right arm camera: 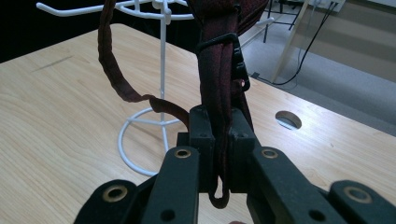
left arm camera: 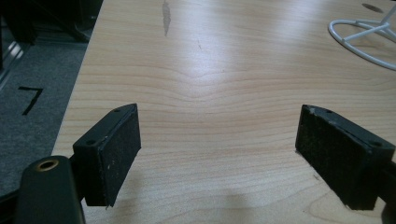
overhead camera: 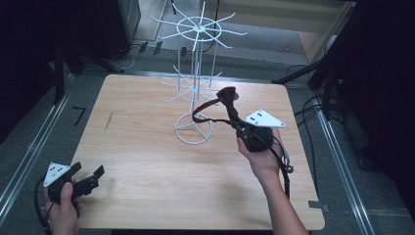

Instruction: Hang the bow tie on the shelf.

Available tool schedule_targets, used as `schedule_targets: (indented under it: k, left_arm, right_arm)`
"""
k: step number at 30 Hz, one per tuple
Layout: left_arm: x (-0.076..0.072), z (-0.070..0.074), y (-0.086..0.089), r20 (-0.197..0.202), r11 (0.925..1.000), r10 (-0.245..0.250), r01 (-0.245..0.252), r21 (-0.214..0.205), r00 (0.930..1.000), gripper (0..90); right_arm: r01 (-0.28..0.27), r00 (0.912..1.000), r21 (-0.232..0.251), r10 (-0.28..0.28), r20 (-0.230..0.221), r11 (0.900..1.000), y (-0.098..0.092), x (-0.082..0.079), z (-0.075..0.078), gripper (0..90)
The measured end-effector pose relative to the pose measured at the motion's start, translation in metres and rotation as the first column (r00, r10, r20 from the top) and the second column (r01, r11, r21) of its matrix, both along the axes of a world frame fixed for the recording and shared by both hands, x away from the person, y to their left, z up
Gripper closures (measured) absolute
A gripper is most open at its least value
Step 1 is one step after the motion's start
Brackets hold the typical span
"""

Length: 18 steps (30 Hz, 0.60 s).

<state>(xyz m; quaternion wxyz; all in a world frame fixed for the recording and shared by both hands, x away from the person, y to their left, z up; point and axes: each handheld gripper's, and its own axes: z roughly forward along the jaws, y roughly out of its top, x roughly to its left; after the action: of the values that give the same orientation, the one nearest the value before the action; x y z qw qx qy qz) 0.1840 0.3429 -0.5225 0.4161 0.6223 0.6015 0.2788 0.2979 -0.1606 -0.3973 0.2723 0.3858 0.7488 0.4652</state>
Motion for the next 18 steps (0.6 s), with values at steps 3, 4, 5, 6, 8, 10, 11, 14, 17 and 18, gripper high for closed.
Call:
schedule_targets:
  k: [3, 4, 5, 6, 8, 10, 11, 14, 17, 18]
  left_arm:
    - [0.0, 0.0, 0.0, 0.0, 1.0, 0.0, 0.0, -0.001, 1.0, 14.9]
    - [0.0, 0.0, 0.0, 0.0, 1.0, 0.0, 0.0, -0.001, 1.0, 14.9]
    - [0.0, 0.0, 0.0, 0.0, 1.0, -0.001, 0.001, -0.003, 1.0, 14.9]
    - [0.0, 0.0, 0.0, 0.0, 1.0, -0.001, 0.001, -0.003, 1.0, 14.9]
    - [0.0, 0.0, 0.0, 0.0, 1.0, -0.001, 0.001, -0.002, 1.0, 15.0]
    - [0.0, 0.0, 0.0, 0.0, 1.0, -0.001, 0.001, -0.002, 1.0, 14.9]
    - [0.0, 0.0, 0.0, 0.0, 1.0, 0.0, 0.0, -0.004, 1.0, 14.9]
    - [0.0, 0.0, 0.0, 0.0, 1.0, 0.0, 0.0, -0.001, 1.0, 14.9]
    - [0.0, 0.0, 0.0, 0.0, 1.0, 0.0, 0.0, -0.001, 1.0, 14.9]
    - [0.0, 0.0, 0.0, 0.0, 1.0, 0.0, 0.0, -0.001, 1.0, 14.9]
  right_arm:
    - [-0.001, 1.0, 0.008, 0.001, -0.007, 1.0, 0.002, 0.002, -0.001, 85.6]
    - [0.001, 1.0, 0.009, -0.001, -0.009, 1.0, 0.003, 0.003, -0.001, 85.6]
    - [0.0, 0.9999, 0.014, 0.001, -0.015, 0.9999, 0.004, 0.004, -0.002, 85.6]
    - [0.0, 0.9999, 0.014, 0.001, -0.015, 0.9999, 0.004, 0.004, -0.002, 85.6]
    - [0.003, 0.9999, 0.013, -0.003, -0.016, 0.9999, 0.005, 0.006, -0.003, 85.6]
    - [0.004, 0.9998, 0.017, -0.003, -0.021, 0.9999, 0.006, 0.007, -0.004, 85.6]
    - [0.003, 0.9998, 0.015, -0.003, -0.022, 0.9999, 0.006, 0.008, -0.005, 85.6]
    - [0.003, 0.9996, 0.015, -0.003, -0.029, 0.9999, 0.008, 0.01, -0.007, 85.6]
    - [0.004, 0.9993, 0.015, -0.004, -0.038, 0.9999, 0.011, 0.012, -0.01, 85.6]
    - [0.004, 0.9993, 0.015, -0.004, -0.038, 0.9999, 0.011, 0.012, -0.01, 85.6]
